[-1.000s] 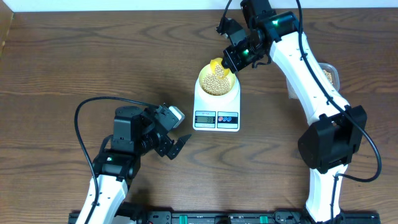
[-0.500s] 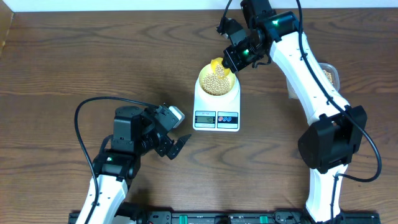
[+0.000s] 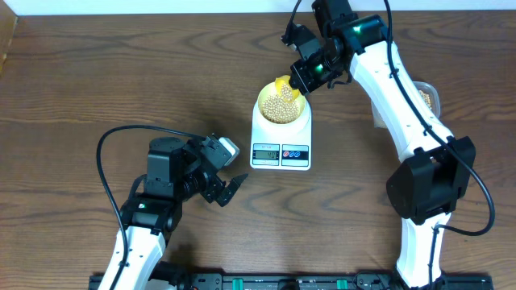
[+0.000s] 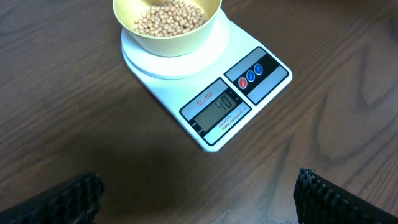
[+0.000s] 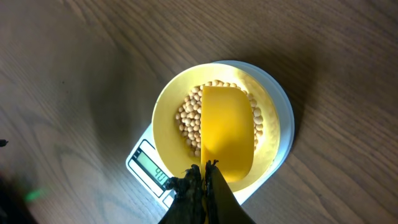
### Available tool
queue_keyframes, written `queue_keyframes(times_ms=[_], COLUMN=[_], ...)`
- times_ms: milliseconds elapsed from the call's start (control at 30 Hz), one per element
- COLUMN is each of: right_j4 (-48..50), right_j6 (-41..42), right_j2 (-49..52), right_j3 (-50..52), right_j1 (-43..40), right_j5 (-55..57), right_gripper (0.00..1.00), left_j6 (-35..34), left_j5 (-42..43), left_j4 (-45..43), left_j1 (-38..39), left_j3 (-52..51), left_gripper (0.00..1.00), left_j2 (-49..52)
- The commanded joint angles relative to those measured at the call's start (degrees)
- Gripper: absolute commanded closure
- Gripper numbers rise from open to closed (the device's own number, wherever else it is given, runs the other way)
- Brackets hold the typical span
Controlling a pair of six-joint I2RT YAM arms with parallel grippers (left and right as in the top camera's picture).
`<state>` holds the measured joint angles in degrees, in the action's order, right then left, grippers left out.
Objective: Scoop item into bowl and weigh 50g on scale
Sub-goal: 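Hold the tipped yellow scoop over the bowl, shaking beans out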
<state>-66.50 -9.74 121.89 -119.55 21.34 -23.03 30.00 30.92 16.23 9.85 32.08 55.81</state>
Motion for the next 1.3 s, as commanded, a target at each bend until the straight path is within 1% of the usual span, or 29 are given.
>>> queue_keyframes(times_ms=[0,100,233,400,533,767,900,1267], right_j4=[-0.13,-0.13,-0.15,-0.17,-0.09,0.26,0.31,0.42], right_j6=[-0.87,-1.44,-4.63,-6.86,-7.08,-7.13,-8.79,-7.87], right_j2=[-0.26,-0.26,-0.26,-0.26,-0.26,-0.26,-0.26,-0.26], right_j3=[-1.53,-1.53,-1.53,-1.53,-1.53,-1.53,-1.55,-1.55], right_j1=[-0.28,-0.28,-0.04,1.05,1.75,1.75,2.23,2.71], right_j5=[0.46,0.44,0.52,3.30,5.57,5.55,5.57,4.42], right_gripper=[0.99,0.99,0.99,0.99,0.99,0.99,0.99,0.99], left_j6=[-0.11,-0.11,-0.11,-0.11,-0.11,-0.11,-0.11,-0.11], left_j5=[-0.52,-0.52,-0.52,-0.52,-0.52,-0.52,-0.52,-0.52], left_j4=[-0.04,-0.04,-0.04,-0.04,-0.04,-0.04,-0.04,-0.04], left_j1=[-0.24,-0.24,-0.24,-0.24,-0.24,-0.24,-0.24,-0.24], left_j3=[0.55,0.55,0.55,0.55,0.55,0.55,0.55,0.55], left_gripper=[0.01,0.01,0.01,0.01,0.01,0.01,0.01,0.01], left_j2=[-0.46,-0.46,-0.46,-0.46,-0.46,-0.46,-0.46,-0.46])
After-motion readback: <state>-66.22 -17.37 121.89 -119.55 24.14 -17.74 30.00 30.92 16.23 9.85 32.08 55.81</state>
